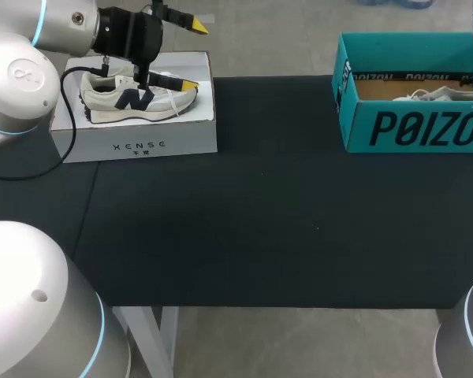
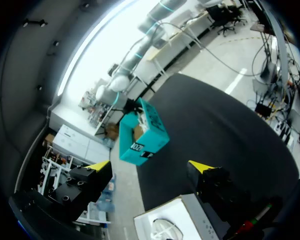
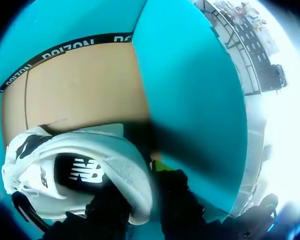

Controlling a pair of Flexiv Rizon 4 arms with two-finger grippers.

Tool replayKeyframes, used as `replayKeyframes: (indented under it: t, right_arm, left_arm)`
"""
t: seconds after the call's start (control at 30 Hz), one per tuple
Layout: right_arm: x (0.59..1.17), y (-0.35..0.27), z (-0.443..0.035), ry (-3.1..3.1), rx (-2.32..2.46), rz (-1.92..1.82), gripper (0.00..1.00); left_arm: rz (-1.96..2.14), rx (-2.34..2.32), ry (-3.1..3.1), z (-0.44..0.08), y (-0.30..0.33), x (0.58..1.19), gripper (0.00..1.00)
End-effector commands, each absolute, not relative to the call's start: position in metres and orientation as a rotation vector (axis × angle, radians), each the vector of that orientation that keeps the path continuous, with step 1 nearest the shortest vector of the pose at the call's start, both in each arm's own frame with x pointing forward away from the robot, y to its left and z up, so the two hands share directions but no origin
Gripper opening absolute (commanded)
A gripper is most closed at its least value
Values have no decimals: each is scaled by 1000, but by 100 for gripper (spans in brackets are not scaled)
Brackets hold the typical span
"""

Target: Take the shoe out of the shoebox, open the shoe tongue, remove and reinsert the insole, then place the shoe into the shoebox

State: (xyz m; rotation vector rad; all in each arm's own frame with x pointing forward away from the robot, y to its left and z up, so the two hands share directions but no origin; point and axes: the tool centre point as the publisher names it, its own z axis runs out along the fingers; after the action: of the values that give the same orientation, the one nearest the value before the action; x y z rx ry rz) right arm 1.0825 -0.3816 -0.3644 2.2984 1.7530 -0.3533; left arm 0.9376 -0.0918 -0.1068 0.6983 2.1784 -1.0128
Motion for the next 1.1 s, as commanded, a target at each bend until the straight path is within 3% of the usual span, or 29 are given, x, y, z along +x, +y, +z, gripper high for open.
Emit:
replayKeyframes:
  t: [0.03,0.73,1.1]
  right_arm:
    - [1082,-380,-351,1744,2310,-352,100]
    - [1095,-315,-223,1698,2417,-229,100]
    - [1091,-277,-188,2141,2194,54,100]
  left_arm:
    - [-1009,700,2181,-107,-92,938,100]
    - [-1009,700,2181,-107,-92,938,100]
    - [-1009,700,2181,-107,-92,938,100]
